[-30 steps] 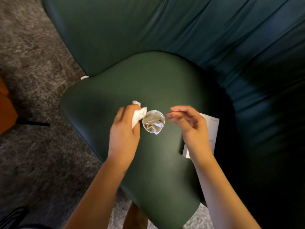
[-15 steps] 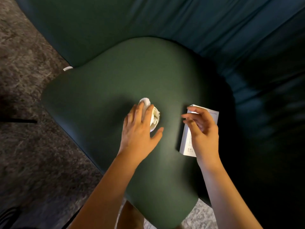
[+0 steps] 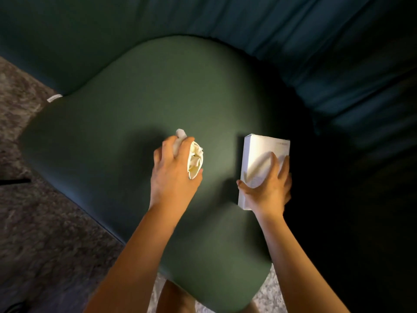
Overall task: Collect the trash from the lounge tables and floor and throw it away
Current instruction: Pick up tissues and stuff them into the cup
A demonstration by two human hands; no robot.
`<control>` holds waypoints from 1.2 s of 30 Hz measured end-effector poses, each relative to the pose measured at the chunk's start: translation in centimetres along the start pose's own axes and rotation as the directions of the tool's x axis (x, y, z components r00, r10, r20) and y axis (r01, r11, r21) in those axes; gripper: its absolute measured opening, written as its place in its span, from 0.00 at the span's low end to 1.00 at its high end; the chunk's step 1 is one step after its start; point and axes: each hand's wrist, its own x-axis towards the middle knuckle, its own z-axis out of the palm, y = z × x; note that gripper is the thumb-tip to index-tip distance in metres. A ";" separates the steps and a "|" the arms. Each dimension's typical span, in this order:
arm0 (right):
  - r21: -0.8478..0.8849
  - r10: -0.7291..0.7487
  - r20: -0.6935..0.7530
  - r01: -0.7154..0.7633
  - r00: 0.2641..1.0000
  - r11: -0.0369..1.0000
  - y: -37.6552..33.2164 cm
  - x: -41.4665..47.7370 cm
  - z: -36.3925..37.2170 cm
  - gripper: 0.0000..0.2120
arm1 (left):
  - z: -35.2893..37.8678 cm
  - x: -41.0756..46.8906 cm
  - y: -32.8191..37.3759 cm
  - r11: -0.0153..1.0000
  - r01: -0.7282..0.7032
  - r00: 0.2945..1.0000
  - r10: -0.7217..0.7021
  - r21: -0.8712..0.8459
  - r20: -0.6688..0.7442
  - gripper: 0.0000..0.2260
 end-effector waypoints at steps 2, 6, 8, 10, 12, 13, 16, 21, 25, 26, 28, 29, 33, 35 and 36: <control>0.007 0.033 -0.014 -0.033 0.999 0.999 0.2 0.3 0.6 0.50 | 0.0 0.3 0.0 1.000 0.001 1.000 -0.001 -0.015 -0.019 0.27; 0.055 0.145 0.027 -0.146 0.989 0.988 -0.1 1.0 0.8 0.52 | -0.2 0.5 0.2 1.000 0.003 0.999 -0.004 -0.024 -0.034 0.27; 0.080 0.141 0.025 -0.143 0.990 0.987 -0.6 1.2 0.1 0.52 | -0.7 0.7 0.5 1.000 -0.007 0.999 0.006 -0.030 -0.042 0.27; 0.075 0.113 0.008 -0.113 0.994 0.991 -1.2 1.2 -1.6 0.52 | -1.5 0.9 1.3 0.998 -0.050 0.997 0.049 -0.023 -0.058 0.27; 0.059 0.052 -0.034 -0.050 0.998 0.997 -2.3 1.2 -4.0 0.52 | -3.1 1.3 2.7 0.997 -0.079 0.995 0.078 -0.019 -0.066 0.26; 0.062 0.021 -0.067 -0.016 0.998 0.998 -3.0 1.1 -5.7 0.51 | -4.3 1.6 3.7 0.996 -0.093 0.994 0.091 -0.018 -0.064 0.26; 0.112 -0.051 -0.180 0.072 0.982 0.991 -5.5 0.8 -12.1 0.50 | -8.8 2.9 7.2 0.986 -0.166 0.983 0.165 -0.010 -0.078 0.28; 0.203 -0.099 -0.328 0.173 0.940 0.964 -9.1 -1.2 -24.8 0.45 | -18.6 4.1 15.4 0.954 -0.285 0.956 0.275 -0.094 -0.107 0.26; 0.240 -0.114 -0.428 0.234 0.897 0.942 -9.3 -4.4 -34.0 0.41 | -25.4 2.8 22.2 0.900 -0.414 0.907 0.397 -0.134 -0.137 0.24; 0.240 -0.107 -0.444 0.233 0.890 0.942 -9.0 -5.2 -36.1 0.40 | -26.7 2.3 23.9 0.885 -0.444 0.894 0.424 -0.145 -0.145 0.24; 0.233 -0.087 -0.469 0.219 0.879 0.948 -7.9 -6.6 -40.0 0.40 | -28.8 1.1 27.4 0.845 -0.509 0.859 0.486 -0.165 -0.160 0.23; 0.234 -0.073 -0.478 0.207 0.875 0.950 -7.0 -7.3 -41.8 0.40 | -29.6 0.5 29.2 0.821 -0.544 0.838 0.520 -0.172 -0.166 0.22; 0.275 0.005 -0.511 0.158 0.859 0.948 -2.5 -9.3 -48.1 0.40 | -31.2 -1.9 36.3 0.738 -0.655 0.755 0.631 -0.163 -0.178 0.23; 0.299 0.038 -0.524 0.142 0.851 0.944 0.4 -9.8 -50.8 0.40 | -31.1 -3.4 39.9 0.707 -0.688 0.726 0.667 -0.166 -0.169 0.22; 0.310 0.052 -0.526 0.134 0.849 0.941 2.1 -9.9 -52.1 0.40 | -30.9 -4.2 41.7 0.691 -0.704 0.710 0.684 -0.164 -0.168 0.22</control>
